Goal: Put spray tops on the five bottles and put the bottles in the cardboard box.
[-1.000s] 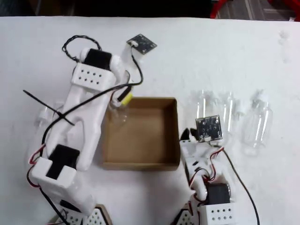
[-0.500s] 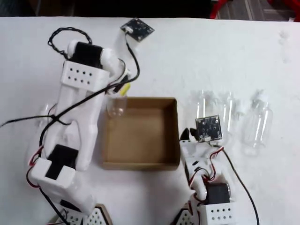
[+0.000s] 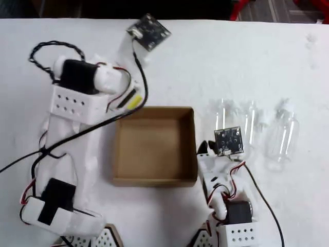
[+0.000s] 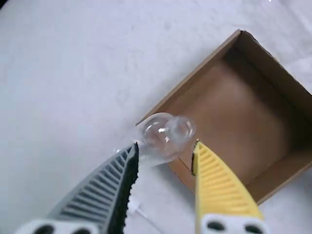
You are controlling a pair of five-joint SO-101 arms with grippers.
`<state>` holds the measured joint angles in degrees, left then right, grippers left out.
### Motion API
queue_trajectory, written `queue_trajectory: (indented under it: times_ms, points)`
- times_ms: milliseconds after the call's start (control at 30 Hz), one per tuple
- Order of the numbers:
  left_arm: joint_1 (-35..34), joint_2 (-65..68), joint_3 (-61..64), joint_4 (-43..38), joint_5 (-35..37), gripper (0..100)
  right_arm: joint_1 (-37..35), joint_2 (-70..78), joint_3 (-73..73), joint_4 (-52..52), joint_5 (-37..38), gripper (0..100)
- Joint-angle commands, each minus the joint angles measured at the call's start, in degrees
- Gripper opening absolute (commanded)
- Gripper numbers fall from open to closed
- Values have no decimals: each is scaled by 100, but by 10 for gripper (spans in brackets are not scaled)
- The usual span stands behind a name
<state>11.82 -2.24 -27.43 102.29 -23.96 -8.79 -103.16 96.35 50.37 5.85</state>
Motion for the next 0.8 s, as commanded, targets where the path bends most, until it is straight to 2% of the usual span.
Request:
queue_trajectory:
  times_ms: [0, 200, 333, 433, 533, 767]
  points:
    - [189, -233, 62, 0, 220, 170, -13, -4, 53, 13, 62, 22]
    - [92, -312, 123, 9, 185, 169, -13, -4, 53, 13, 62, 22]
    - [-180, -303, 299, 18, -404, 172, -4, -4, 53, 13, 62, 22]
    - [198, -347, 844, 9, -905, 172, -31, -4, 53, 13, 62, 22]
    - [646, -356, 1099, 0, -932, 170, -31, -4, 53, 13, 62, 22]
    - [541, -303, 1204, -44, -923, 169, -4, -4, 53, 13, 62, 22]
